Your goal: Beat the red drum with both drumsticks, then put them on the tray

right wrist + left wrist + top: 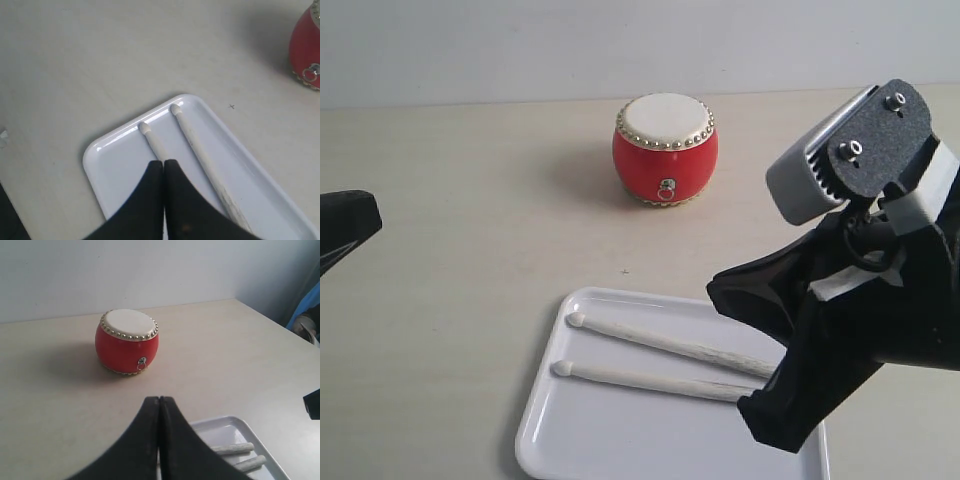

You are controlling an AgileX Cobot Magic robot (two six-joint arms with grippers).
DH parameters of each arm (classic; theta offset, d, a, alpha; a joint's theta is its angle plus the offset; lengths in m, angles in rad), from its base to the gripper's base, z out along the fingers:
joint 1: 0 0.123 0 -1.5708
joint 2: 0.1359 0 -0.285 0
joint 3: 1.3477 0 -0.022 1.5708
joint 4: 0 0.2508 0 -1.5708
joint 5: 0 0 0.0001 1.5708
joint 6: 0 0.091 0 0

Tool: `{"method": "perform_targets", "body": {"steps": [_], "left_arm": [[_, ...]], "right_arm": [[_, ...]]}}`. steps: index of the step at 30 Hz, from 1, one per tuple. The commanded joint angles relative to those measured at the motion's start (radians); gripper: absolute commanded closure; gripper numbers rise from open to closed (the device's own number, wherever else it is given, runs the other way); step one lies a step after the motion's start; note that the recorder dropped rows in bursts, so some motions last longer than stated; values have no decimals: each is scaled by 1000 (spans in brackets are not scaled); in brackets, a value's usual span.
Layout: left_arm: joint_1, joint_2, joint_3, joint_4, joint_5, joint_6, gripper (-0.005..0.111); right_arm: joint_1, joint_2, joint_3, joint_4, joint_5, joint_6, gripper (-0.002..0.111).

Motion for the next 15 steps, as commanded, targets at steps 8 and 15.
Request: {"method": "perform_targets", "body": {"steps": [8, 15], "left_arm": [[0, -13, 21, 1, -61, -63, 107], [259, -101, 71, 1, 159, -113, 107]], "right_arm": [[-3, -7, 3, 3, -20, 1, 108], [-3, -7, 3, 3, -20, 1, 108]]}}
